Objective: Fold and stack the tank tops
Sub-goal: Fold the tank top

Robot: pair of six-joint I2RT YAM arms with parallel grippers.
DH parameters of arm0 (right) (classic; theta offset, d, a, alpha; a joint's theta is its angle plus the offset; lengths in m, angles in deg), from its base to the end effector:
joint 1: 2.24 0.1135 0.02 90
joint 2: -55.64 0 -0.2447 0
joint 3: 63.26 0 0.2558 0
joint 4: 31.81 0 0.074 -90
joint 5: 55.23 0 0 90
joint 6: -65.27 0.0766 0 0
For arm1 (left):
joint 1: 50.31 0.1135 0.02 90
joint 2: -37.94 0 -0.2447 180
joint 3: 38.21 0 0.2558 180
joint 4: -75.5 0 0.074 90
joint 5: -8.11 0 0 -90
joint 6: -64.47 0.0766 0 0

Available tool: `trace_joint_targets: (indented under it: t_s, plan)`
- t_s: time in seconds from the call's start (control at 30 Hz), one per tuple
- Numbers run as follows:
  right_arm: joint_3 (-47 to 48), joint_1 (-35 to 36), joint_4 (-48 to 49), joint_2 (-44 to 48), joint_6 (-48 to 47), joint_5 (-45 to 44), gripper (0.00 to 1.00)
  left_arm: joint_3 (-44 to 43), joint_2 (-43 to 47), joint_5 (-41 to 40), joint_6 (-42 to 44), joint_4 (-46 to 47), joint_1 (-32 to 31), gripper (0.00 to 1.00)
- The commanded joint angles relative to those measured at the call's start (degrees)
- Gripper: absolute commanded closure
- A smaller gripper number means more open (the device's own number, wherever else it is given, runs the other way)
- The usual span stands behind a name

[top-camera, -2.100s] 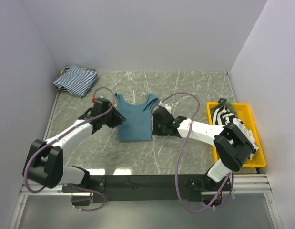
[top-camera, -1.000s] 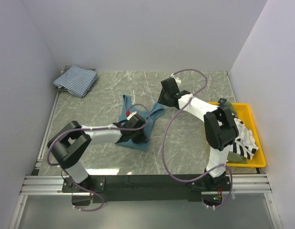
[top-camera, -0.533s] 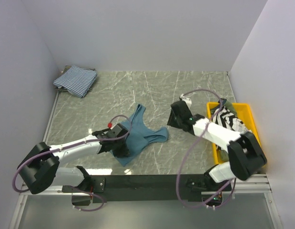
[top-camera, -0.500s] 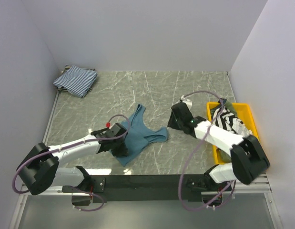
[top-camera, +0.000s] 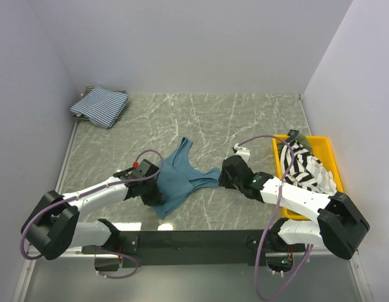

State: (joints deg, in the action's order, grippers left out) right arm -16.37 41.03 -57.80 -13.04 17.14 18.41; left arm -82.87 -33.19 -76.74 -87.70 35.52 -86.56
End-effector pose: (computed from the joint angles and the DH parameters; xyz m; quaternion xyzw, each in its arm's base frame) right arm 0.2097 0.1678 0.1373 0.0400 0.9240 0.1434 0.3523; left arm 0.1813 -0.1415 0.0933 -0.2104 0.9551 -0.1831 0.0999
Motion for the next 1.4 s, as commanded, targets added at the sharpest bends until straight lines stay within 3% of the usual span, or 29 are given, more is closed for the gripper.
trace_joint_targets:
  t_s: [0.0,0.47,0.63,0.67,0.8,1.37]
  plan:
    - [0.78,0.41,3.81,-1.45,-0.82,-1.66,0.53,2.09,0.2,0.48,0.91,0.66,0.04,0.8]
    - [1.83,4.2,3.29,-7.16,1.64,-4.11,0.56,2.97,1.0,0.04,1.7,0.05,0.04,0.8]
    - [5.08,4.37,0.04,-10.5,1.64,-6.84,0.7,3.32,1.61,-0.05,2.05,-0.66,0.04,0.8]
    - [6.74,4.28,-1.1,-10.85,1.29,-7.19,0.79,3.41,1.79,-0.14,2.05,-0.66,0.04,0.8]
    - [11.32,4.28,-3.83,-11.91,-0.03,-8.33,1.0,3.93,2.14,-0.14,2.14,-0.74,0.04,0.8]
    - [33.82,1.56,-17.8,-29.04,-6.53,-8.69,1.0,4.99,3.46,0.65,2.67,-1.01,0.04,0.81]
